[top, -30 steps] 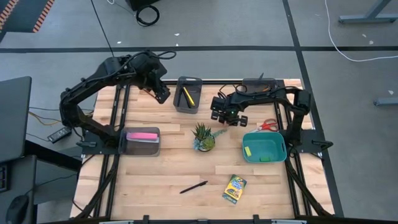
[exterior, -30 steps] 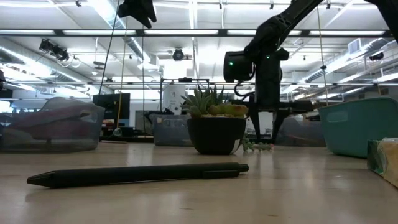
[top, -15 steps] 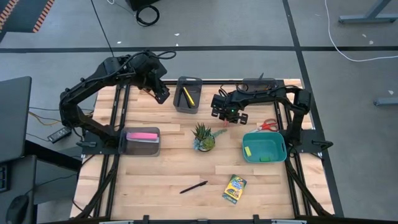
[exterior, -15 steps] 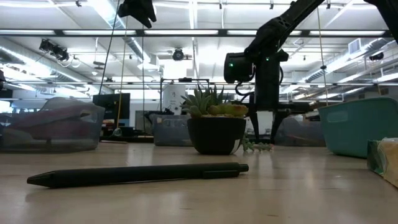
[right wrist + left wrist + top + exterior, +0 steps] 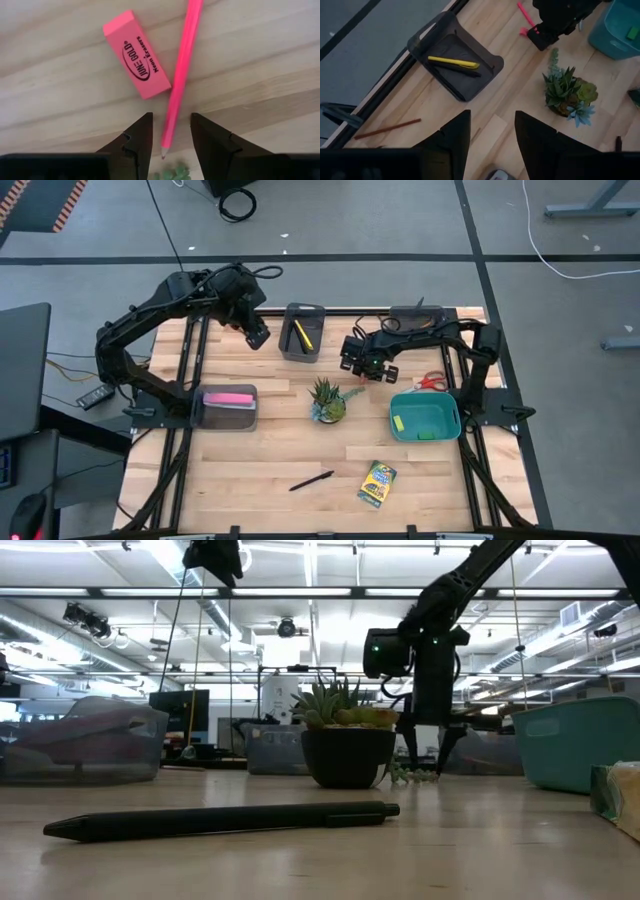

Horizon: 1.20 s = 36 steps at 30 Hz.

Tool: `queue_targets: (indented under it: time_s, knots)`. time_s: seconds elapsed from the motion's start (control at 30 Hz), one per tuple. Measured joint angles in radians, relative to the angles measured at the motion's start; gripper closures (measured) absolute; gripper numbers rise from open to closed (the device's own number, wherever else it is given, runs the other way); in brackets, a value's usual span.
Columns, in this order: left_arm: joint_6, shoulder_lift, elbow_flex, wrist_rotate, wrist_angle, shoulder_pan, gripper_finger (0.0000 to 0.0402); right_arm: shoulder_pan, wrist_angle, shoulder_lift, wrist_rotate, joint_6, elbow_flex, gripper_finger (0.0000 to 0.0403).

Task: Sort crayons/erasers/pens/pencils in bins
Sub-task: Put the pink pencil into the right black bin

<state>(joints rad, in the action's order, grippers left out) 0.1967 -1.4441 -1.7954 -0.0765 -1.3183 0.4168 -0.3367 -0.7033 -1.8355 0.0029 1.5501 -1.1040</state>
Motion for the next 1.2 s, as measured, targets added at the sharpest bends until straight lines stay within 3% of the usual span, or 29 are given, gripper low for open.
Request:
queue_targets:
  time_s: [0.2, 0.63, 0.97, 1.2]
  knots:
    - [-0.001, 0.000, 0.000, 0.000, 0.005, 0.000, 0.0239, -0.001, -0.021, 0.001, -0.008, -0.012, 0.012, 0.0274]
    - [0.006, 0.000, 0.000, 0.000, 0.017, 0.000, 0.0239, -0.001, -0.047, 0.000, -0.004, -0.096, 0.015, 0.0356]
    - [0.062, 0.000, 0.000, 0.000, 0.059, 0.000, 0.0239, -0.002, -0.076, 0.000, -0.041, -0.201, 0.001, 0.0361]
    - [0.107, 0.000, 0.000, 0.000, 0.059, 0.000, 0.0239, 0.002, -0.187, -0.002, -0.066, -0.240, -0.073, 0.0362]
